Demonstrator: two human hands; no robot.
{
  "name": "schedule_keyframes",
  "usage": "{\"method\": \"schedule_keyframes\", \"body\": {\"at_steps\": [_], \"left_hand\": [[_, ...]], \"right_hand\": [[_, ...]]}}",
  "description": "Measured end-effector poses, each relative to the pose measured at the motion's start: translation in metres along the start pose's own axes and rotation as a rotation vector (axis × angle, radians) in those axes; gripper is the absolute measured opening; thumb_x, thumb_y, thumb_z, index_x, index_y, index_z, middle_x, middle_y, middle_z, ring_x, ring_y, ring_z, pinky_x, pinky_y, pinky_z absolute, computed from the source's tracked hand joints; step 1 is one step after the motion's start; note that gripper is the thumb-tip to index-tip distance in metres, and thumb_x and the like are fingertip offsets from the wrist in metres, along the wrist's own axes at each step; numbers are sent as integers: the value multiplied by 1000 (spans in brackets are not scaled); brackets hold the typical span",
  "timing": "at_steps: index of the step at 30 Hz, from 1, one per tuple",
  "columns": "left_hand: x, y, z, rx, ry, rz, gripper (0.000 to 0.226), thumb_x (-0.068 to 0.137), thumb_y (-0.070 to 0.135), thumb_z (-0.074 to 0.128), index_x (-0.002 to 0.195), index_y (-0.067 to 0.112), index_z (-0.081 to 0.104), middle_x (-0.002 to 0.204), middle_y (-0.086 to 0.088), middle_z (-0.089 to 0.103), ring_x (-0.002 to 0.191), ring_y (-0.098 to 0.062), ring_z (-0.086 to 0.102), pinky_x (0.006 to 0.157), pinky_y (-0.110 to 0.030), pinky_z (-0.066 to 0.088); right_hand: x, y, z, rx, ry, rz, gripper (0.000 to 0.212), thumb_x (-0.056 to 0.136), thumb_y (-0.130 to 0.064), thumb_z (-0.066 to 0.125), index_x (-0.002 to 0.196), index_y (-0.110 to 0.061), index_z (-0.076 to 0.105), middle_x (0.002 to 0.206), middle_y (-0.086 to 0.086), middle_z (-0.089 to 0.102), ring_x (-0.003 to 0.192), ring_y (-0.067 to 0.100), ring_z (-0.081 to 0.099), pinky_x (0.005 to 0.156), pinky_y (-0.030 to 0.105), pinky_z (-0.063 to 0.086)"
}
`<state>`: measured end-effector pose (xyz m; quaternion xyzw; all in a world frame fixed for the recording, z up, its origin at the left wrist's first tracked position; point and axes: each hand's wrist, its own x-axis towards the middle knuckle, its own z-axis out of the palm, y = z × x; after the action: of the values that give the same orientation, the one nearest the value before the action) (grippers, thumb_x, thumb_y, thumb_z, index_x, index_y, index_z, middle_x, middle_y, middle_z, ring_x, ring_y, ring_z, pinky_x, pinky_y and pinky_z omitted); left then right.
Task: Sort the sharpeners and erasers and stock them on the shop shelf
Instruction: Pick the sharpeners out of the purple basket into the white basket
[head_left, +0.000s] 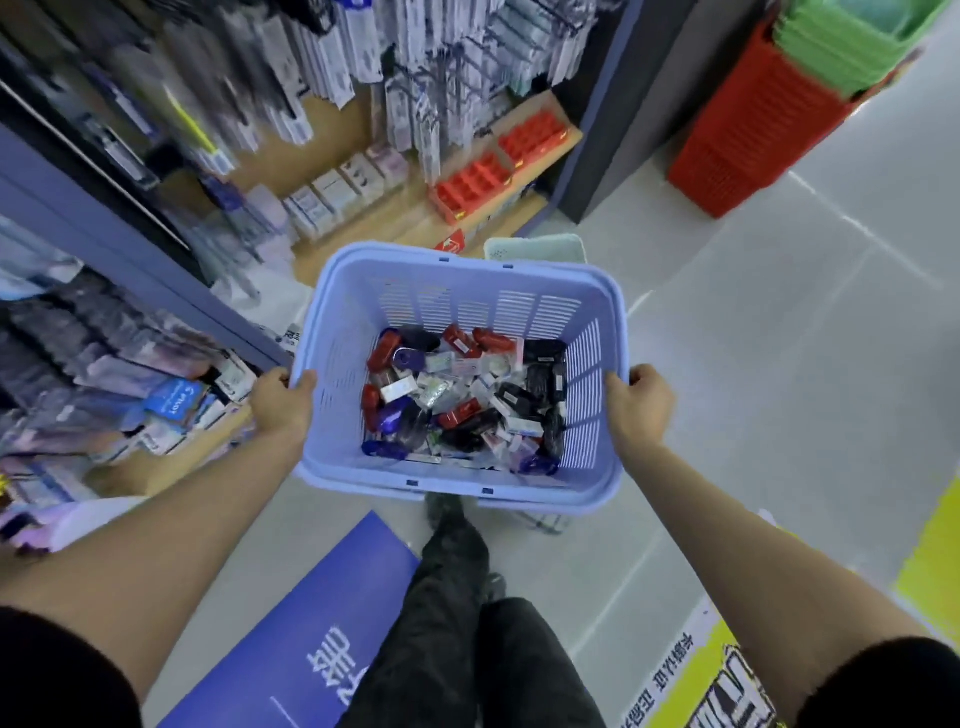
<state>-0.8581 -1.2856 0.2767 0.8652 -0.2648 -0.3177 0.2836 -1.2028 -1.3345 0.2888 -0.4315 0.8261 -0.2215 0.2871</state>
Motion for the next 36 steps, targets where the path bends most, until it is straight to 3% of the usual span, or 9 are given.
{"method": "schedule_keyframes", "body": {"at_steps": [5, 8, 11, 15, 18, 21, 23, 26, 36], "left_hand": [[28, -6, 23, -62, 51, -169, 24, 97, 15, 49, 81, -2, 51, 63, -7, 37, 72, -24, 41, 49, -27, 23], [29, -13, 39, -90, 102, -249, 30, 97, 13, 47, 106, -14, 56, 75, -12, 43, 71, -23, 41, 49, -27, 21], [29, -26, 55, -108, 137, -348, 19, 98, 12, 46, 90, -3, 53, 67, -14, 39, 68, -26, 39, 49, -27, 20], [27, -40, 89, -122, 157, -407, 41, 99, 16, 44, 61, 11, 28, 56, -10, 25, 49, -23, 24, 50, -29, 14], [22, -65, 132, -170, 237, -479, 45, 100, 21, 43, 59, 13, 25, 56, -5, 23, 51, -19, 20, 52, -31, 12], [25, -100, 187, -312, 383, -706, 43, 100, 33, 41, 63, 11, 33, 57, -9, 27, 54, -23, 25, 56, -32, 19], [31, -119, 218, -354, 459, -833, 37, 100, 35, 38, 78, 5, 45, 60, -9, 33, 56, -25, 30, 57, -33, 23], [49, -145, 256, -404, 496, -884, 34, 100, 33, 36, 92, 2, 47, 63, -7, 34, 53, -22, 29, 50, -33, 21], [120, -227, 342, -573, 516, -912, 41, 99, 35, 42, 66, 11, 36, 62, -7, 27, 54, -18, 22, 50, -30, 18]], "right_hand": [[60, -24, 47, -118, -87, -80, 27, 85, -18, 56, 62, -13, 41, 56, 0, 43, 62, 27, 45, 58, 31, 32], [89, -35, 70, -234, -174, -127, 22, 88, -23, 56, 73, -8, 50, 66, 9, 53, 66, 30, 51, 59, 35, 39], [119, -45, 91, -313, -253, -190, 22, 89, -25, 56, 76, -8, 51, 71, 10, 55, 68, 30, 51, 58, 34, 38], [165, -53, 124, -403, -356, -285, 18, 89, -24, 55, 82, -7, 56, 73, 8, 55, 69, 27, 49, 58, 30, 33], [200, -45, 159, -454, -442, -347, 19, 89, -24, 54, 85, -5, 57, 74, 8, 55, 70, 27, 49, 58, 30, 32], [226, -26, 204, -486, -493, -416, 20, 88, -25, 53, 85, -6, 57, 76, 9, 57, 72, 30, 52, 60, 32, 37], [239, -13, 236, -499, -484, -451, 17, 89, -24, 53, 83, -9, 55, 76, 7, 55, 72, 29, 51, 61, 31, 35], [258, 9, 282, -514, -474, -504, 18, 89, -25, 54, 85, -7, 57, 76, 6, 53, 72, 26, 46, 63, 31, 33], [310, 94, 401, -487, -457, -538, 18, 90, -22, 56, 77, -10, 51, 73, 10, 53, 70, 29, 48, 61, 30, 33]]}}
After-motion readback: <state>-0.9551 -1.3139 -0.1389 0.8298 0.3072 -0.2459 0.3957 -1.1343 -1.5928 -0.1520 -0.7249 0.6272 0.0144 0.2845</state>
